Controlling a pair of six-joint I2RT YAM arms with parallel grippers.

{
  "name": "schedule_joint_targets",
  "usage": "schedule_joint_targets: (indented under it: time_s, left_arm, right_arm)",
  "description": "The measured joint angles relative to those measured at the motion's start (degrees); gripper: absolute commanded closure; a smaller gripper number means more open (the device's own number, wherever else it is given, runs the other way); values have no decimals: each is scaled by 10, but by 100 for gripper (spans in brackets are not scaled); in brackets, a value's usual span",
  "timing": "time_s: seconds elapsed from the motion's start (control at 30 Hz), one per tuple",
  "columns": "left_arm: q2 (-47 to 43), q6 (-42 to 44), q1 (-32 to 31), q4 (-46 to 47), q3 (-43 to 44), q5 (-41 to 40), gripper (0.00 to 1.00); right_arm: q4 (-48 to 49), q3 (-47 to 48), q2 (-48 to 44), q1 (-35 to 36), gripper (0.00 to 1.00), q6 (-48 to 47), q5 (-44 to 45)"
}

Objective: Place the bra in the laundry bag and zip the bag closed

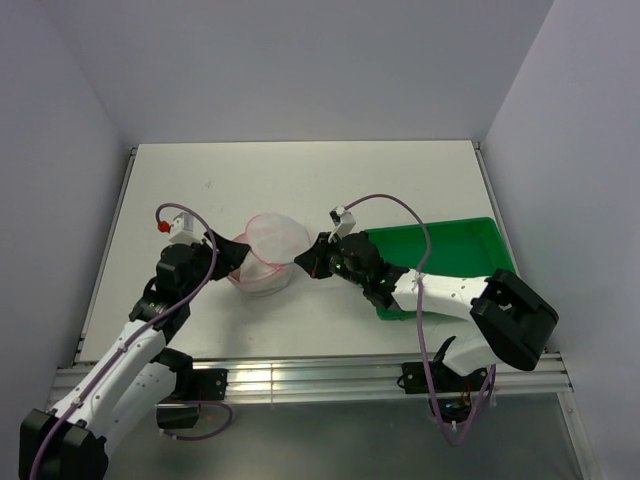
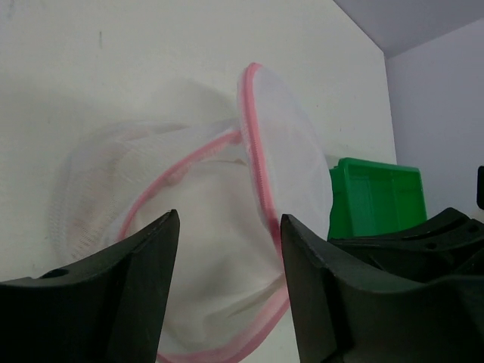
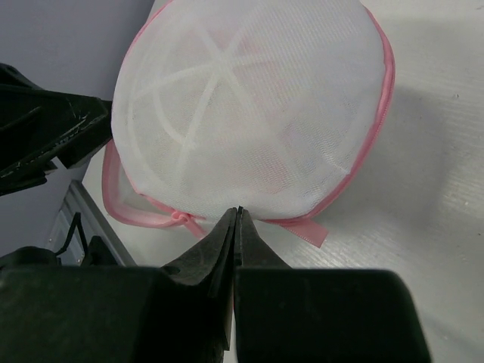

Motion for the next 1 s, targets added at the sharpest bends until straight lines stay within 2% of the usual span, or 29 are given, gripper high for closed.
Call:
schedule_joint_targets:
  time_s: [0.23,0.37,0.43,0.47,0.5,0.57,0.6,0.63,0.7,0.73,0.77,0.83,1.0]
  left_arm:
    - [64,-12,0,31,34,51,38]
    - [99,-13,0,52,41,56,46]
    - [113,-16,0,66,41,60,62]
    - [120,-20,0,76,41,64,81]
    - [123,-25,0,81,41,67,88]
    - [123,-26,0,95,41,71,99]
    - [118,-27,0,99,41,72,100]
    - [107,-27,0,104,39,73,100]
    - [77,-28,0,108,30,73,100]
    - [54,-31,0,111,24,72,100]
    - [33,-34,0,113,15,71,100]
    - [-7,-42,0,120,-5,68,100]
    - [-69,-72,0,132,-68,60,100]
  right_arm:
    - [-6,0,0,0,100,-11,3]
    - [-8,0,0,2,100,-19,11]
    - [-9,0,0,4,100,-21,13]
    - [-9,0,0,4,100,-21,14]
    - [-11,1,0,5,100,-21,16]
    - [-17,3,0,5,88,-21,20]
    - [-21,3,-2,5,81,-20,24]
    - [-29,3,-5,5,58,-16,29]
    - [-42,3,-12,5,35,-3,38]
    - [-47,3,-16,5,15,6,43]
    - [-50,3,-21,5,7,19,48]
    - [-48,-1,-30,6,0,41,50]
    - [6,-35,-35,16,0,112,31]
